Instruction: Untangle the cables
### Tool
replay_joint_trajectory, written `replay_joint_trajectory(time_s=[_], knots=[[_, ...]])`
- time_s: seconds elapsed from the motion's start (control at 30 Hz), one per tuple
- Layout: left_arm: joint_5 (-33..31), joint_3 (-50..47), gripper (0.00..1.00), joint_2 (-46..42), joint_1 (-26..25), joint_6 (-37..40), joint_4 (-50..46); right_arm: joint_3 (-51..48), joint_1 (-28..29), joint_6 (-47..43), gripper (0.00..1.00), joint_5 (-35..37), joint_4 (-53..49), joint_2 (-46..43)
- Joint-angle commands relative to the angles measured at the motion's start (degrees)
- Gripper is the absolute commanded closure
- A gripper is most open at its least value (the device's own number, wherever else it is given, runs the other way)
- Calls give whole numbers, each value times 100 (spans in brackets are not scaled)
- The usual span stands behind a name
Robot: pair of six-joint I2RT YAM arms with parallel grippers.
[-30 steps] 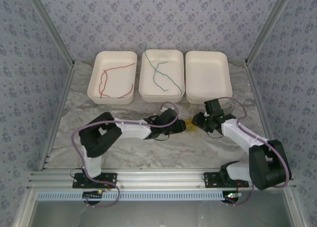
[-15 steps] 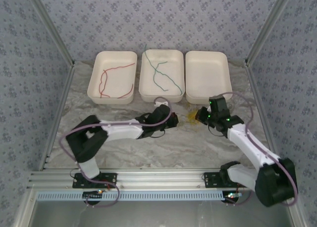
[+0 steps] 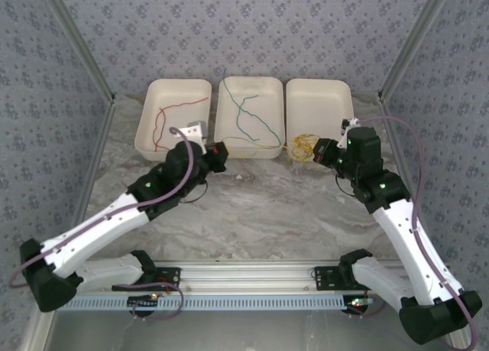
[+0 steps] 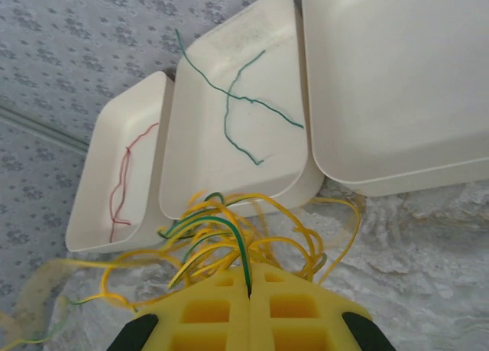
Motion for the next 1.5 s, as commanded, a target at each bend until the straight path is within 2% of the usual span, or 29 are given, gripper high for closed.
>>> replay_joint_trajectory(time_s=[0.0, 0.07, 0.13, 0.3, 0.43, 0.63, 0.83, 1.03, 1.2, 1.3, 1.47], knots=[[-156, -112, 100, -447, 138, 280, -673, -23, 4, -137, 100, 40, -244, 21], [-100, -121, 100, -550, 188, 325, -838, -115, 118, -135, 100, -45, -191, 130], [-135, -163, 100, -661, 292, 293, -1063, -244, 320, -128, 100, 196, -211, 206], [-313, -251, 100, -1252, 929, 163, -1774, -507, 302, -105, 100, 803, -384, 78], [-65, -129, 100, -1645, 1576, 379, -2107, -462, 25, -129, 100, 973, -616, 36], [50, 299, 100, -1665, 2220, 548, -2598, -364, -487, -111, 100, 1046, -888, 9], [-115, 624, 100, -1624, 2600, 624, -3149, -250, -1253, -136, 100, 787, -1090, -93], [-118, 1023, 100, -1581, 2896, 712, -3295, -268, -1987, -129, 100, 487, -1111, -148], [270, 1205, 100, -1413, 2906, 770, -3034, -429, -1989, -292, 100, 278, -957, -117], [-460, 1548, 100, -1354, 2944, 784, -3551, -555, -2079, -270, 100, 534, -1149, -147], [-825, 1844, 100, -1534, 3176, 752, -3707, -676, -2528, -225, 100, 595, -1127, -255]])
